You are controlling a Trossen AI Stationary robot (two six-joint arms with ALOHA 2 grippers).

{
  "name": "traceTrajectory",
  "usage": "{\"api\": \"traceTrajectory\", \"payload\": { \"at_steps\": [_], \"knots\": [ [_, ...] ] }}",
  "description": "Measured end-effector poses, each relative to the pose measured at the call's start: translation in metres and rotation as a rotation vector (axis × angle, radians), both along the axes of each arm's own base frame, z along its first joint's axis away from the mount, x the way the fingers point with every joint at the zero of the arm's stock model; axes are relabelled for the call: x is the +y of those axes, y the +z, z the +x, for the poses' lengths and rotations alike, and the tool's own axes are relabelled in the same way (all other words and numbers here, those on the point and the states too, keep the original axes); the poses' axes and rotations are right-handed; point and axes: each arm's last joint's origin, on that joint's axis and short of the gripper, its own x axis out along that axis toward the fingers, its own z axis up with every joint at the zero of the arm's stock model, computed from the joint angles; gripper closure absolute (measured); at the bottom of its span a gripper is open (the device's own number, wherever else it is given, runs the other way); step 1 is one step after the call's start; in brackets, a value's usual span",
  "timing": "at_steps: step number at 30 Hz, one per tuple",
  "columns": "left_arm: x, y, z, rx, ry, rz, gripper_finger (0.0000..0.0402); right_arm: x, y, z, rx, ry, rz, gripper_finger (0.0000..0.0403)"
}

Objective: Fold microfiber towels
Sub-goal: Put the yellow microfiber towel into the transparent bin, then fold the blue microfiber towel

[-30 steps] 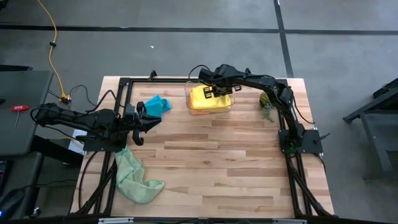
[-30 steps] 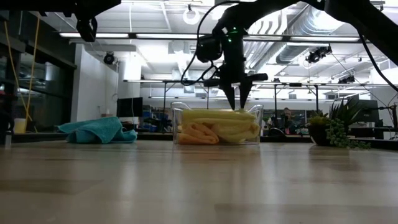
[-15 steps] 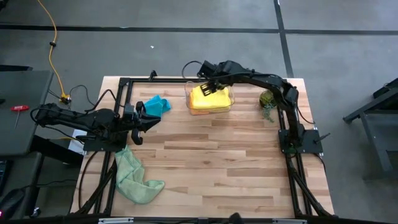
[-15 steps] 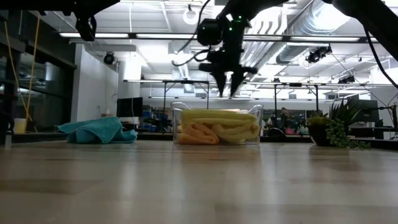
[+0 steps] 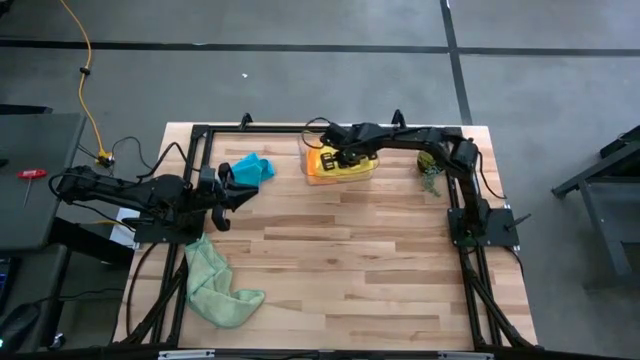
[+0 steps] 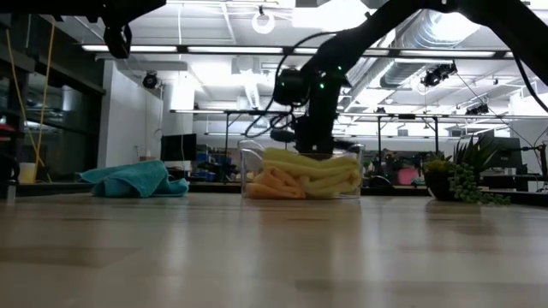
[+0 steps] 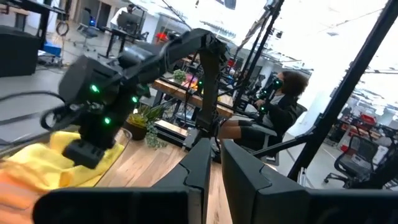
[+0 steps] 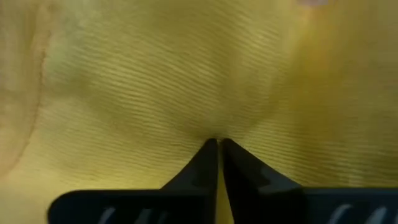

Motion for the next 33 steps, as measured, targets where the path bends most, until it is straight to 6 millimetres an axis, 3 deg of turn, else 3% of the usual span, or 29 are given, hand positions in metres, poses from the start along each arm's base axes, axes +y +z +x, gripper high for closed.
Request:
{"api": "traceTrajectory", "payload": {
  "at_steps": [3, 7, 14, 18, 22, 26, 29, 33],
  "knots": [
    [0.000, 0.000, 0.000, -0.004, 0.004, -0.003, 0.0371, 0.003, -0.007, 0.000, -0.013, 0.010, 0.008, 0.0400],
    [0.000, 0.001, 0.000, -0.006, 0.004, -0.004, 0.0371, -0.001, 0.009, 0.008, -0.051, 0.057, -0.027, 0.0395],
    [0.000, 0.001, 0.000, -0.010, 0.002, -0.018, 0.0371, -0.010, 0.070, 0.024, -0.102, 0.142, -0.156, 0.0398],
    [0.000, 0.001, 0.000, -0.010, 0.002, -0.018, 0.0371, 0.000, 0.110, 0.027, -0.051, 0.244, -0.251, 0.0398],
    [0.000, 0.000, 0.000, -0.005, -0.002, -0.002, 0.0371, 0.036, 0.140, 0.026, 0.017, 0.462, -0.319, 0.0398],
    [-0.001, 0.001, 0.000, 0.000, -0.024, 0.020, 0.0371, 0.084, 0.145, 0.012, 0.049, 0.570, -0.374, 0.0402],
    [-0.001, 0.000, 0.000, 0.001, -0.029, 0.022, 0.0371, 0.122, 0.145, -0.013, -0.027, 0.589, -0.399, 0.0403],
    [-0.001, 0.000, 0.001, 0.014, -0.036, 0.039, 0.0371, 0.169, 0.148, -0.055, -0.280, 0.566, -0.428, 0.0403]
  ]
}}
